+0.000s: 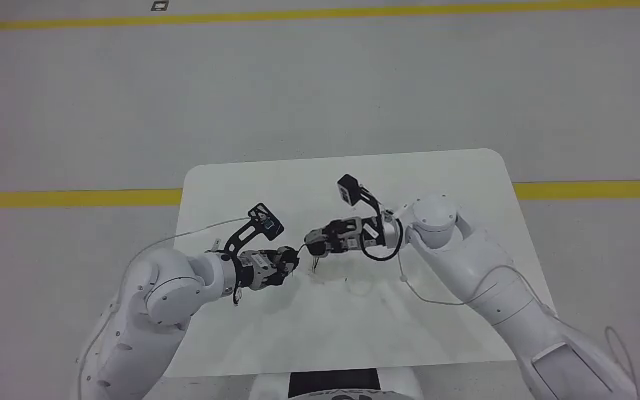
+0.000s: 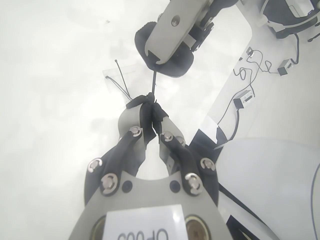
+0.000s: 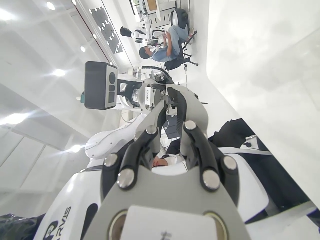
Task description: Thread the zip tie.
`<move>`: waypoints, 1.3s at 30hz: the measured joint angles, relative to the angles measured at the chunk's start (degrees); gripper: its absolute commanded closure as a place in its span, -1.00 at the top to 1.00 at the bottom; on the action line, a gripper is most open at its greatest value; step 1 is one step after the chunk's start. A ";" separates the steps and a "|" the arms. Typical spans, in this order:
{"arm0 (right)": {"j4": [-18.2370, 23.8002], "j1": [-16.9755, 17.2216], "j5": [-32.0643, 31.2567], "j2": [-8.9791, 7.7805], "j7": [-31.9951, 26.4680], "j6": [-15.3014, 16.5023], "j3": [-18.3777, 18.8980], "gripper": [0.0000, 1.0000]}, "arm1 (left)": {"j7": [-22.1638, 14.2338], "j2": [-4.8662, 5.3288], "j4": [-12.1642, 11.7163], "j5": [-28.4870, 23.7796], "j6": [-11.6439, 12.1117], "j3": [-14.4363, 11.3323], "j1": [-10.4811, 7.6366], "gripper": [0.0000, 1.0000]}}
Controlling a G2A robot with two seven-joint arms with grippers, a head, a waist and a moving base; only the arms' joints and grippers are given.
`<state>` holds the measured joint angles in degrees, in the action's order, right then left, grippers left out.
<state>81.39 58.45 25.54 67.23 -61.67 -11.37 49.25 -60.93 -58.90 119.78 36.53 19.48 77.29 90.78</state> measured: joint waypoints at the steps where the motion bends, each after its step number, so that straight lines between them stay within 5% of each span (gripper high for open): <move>1: -0.01 -0.02 -0.05 0.01 -0.08 0.01 -0.05 -0.84 | 0.00 0.00 0.00 0.00 0.00 0.00 0.00 -1.00; 19: -0.48 -0.44 -0.47 0.17 -0.54 -0.25 -0.59 -1.00 | 0.00 0.00 0.00 0.00 0.00 0.00 0.00 -1.00; 20: -0.50 -0.44 -0.46 0.18 -0.54 -0.25 -0.59 -1.00 | 0.00 0.00 0.00 0.00 0.00 0.00 0.00 -0.56; 21: -0.51 -0.43 -0.45 0.18 -0.51 -0.22 -0.58 -1.00 | 0.00 0.00 0.00 0.00 0.00 0.00 0.00 0.66; 22: -0.51 -0.41 -0.43 0.18 -0.49 -0.18 -0.56 -1.00 | 0.00 0.00 0.00 0.00 0.00 0.00 0.00 1.00; 39: -1.00 0.97 -0.31 -0.50 1.12 0.97 2.26 -1.00 | 0.00 0.00 0.00 0.00 0.00 0.00 0.00 1.00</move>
<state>80.39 59.42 25.23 66.73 -60.55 -10.40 51.51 -60.93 -58.90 119.78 36.53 19.48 77.29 90.78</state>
